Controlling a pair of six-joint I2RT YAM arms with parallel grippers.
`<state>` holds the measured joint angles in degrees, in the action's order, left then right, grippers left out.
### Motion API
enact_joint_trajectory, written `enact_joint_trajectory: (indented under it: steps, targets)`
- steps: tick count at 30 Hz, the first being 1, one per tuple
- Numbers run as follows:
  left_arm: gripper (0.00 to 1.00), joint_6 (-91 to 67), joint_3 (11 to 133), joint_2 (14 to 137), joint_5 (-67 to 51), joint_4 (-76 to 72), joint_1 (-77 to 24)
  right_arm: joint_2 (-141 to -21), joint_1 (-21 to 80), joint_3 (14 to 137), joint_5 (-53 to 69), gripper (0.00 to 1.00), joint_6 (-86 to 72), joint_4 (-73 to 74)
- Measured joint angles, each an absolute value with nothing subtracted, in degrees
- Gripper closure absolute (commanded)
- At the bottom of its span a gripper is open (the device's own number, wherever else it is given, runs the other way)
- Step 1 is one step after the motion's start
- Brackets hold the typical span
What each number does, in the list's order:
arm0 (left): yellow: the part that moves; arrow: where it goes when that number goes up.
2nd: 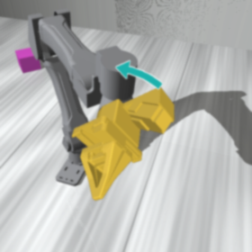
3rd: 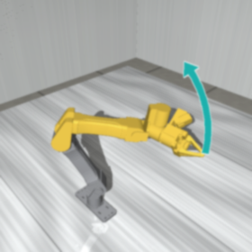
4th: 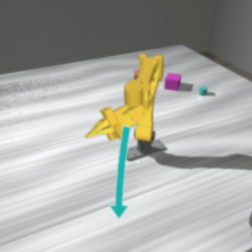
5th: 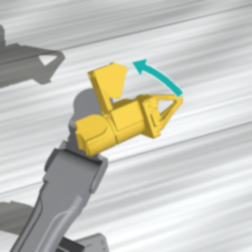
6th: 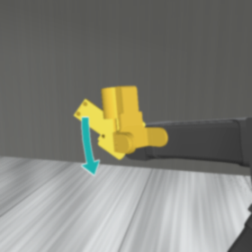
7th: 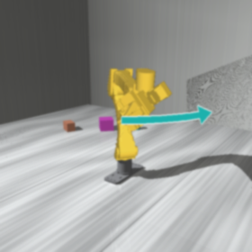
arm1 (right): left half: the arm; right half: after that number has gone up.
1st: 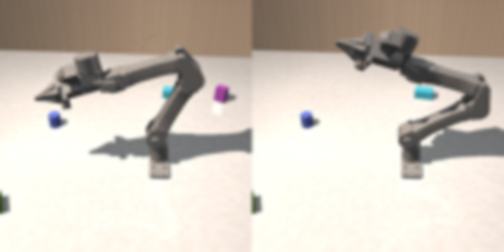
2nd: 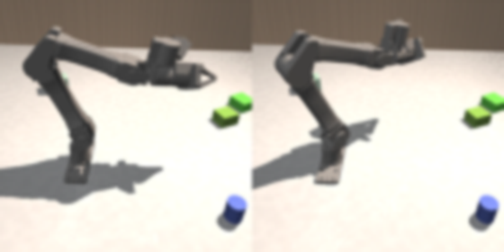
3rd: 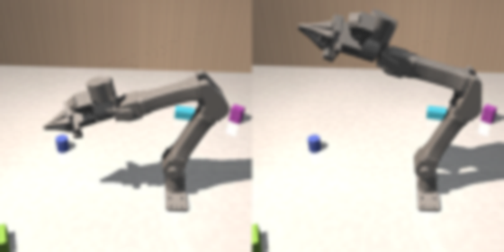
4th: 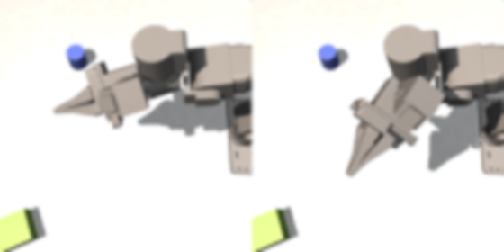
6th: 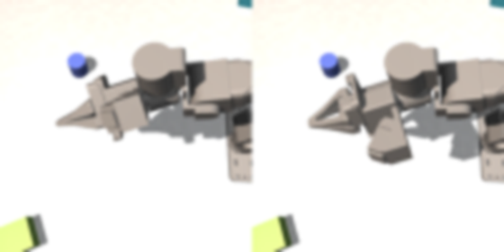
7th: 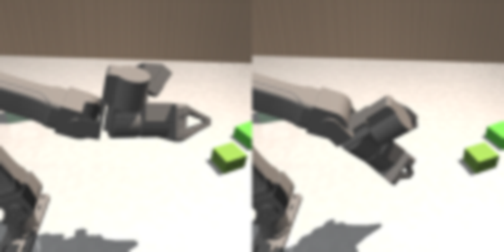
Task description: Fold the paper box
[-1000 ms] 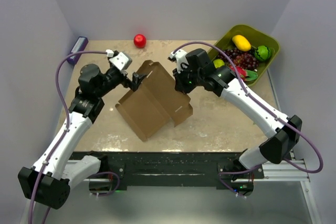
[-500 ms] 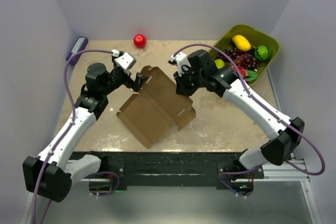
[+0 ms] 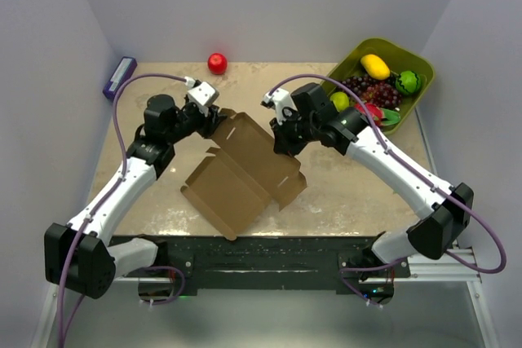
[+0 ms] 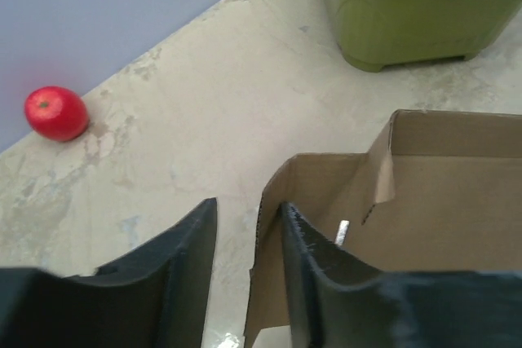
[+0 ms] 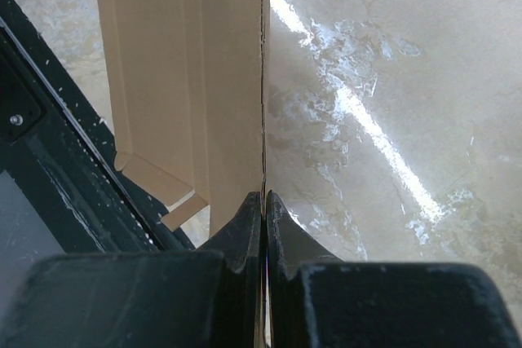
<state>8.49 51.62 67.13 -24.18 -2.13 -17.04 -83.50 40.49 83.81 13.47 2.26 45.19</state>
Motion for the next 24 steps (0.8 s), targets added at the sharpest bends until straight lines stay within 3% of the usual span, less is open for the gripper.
enact_joint_trajectory:
  steps: [3, 7, 8, 9, 11, 14, 17, 24]
  targets:
    - [1.00, 8.0, 51.6, 67.8, -26.4, -2.5, -17.3, -83.2, 40.5, 83.7, 13.4, 0.99, 2.5, 44.7]
    - [1.00, 7.7, 51.6, 68.4, -27.5, -2.5, -17.6, -82.5, 40.5, 83.1, 12.5, 0.81, 2.2, 44.1]
    - [1.00, 7.5, 51.6, 68.4, -27.4, -2.5, -17.6, -82.3, 40.5, 82.9, 11.9, 0.75, 2.0, 43.6]
    - [1.00, 7.3, 51.6, 68.4, -27.0, -2.5, -17.6, -82.1, 40.5, 82.8, 11.1, 0.55, 1.3, 43.3]
    - [1.00, 6.7, 51.6, 68.4, -25.8, -2.6, -17.6, -81.8, 40.5, 82.4, 9.4, 0.30, -0.3, 42.0]
    - [1.00, 5.3, 51.5, 68.4, -20.4, -2.8, -17.6, -81.3, 40.5, 81.5, 6.3, 0.12, -2.6, 39.8]
    - [1.00, 3.6, 51.4, 68.4, -13.3, -2.5, -17.6, -81.2, 40.5, 81.1, 2.0, 0.05, -4.7, 38.0]
    - [1.00, -2.7, 50.2, 68.4, -3.5, -2.5, -17.6, -79.5, 40.4, 81.1, -6.9, 0.02, -13.4, 34.9]
